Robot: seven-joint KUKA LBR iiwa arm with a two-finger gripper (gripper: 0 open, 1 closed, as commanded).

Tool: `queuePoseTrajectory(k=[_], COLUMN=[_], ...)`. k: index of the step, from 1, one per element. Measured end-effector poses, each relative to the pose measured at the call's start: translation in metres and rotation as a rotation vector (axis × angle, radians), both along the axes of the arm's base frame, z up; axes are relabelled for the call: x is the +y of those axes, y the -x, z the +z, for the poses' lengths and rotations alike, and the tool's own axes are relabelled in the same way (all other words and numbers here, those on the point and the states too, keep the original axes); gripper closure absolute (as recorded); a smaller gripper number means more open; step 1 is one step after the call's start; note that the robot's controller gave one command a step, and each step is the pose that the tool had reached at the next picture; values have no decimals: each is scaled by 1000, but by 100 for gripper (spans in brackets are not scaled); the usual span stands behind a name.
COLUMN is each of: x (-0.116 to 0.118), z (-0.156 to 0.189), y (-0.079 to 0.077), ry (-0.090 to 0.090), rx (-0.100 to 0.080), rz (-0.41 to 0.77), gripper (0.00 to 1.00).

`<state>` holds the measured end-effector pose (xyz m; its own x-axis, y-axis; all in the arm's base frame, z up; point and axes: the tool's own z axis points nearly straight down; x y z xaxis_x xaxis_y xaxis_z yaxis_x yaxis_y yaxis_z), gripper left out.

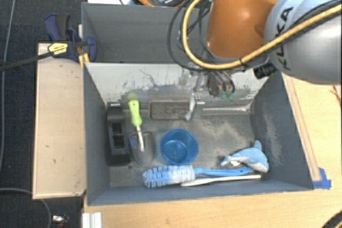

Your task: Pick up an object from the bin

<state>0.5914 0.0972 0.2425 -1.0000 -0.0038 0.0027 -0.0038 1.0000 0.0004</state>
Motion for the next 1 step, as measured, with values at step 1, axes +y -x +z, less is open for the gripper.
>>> queuePoseTrajectory(k=[1], x=[-1], z=[4], y=[-2], ry=[-1], rx=[-7], rz=[-3], gripper=[0])
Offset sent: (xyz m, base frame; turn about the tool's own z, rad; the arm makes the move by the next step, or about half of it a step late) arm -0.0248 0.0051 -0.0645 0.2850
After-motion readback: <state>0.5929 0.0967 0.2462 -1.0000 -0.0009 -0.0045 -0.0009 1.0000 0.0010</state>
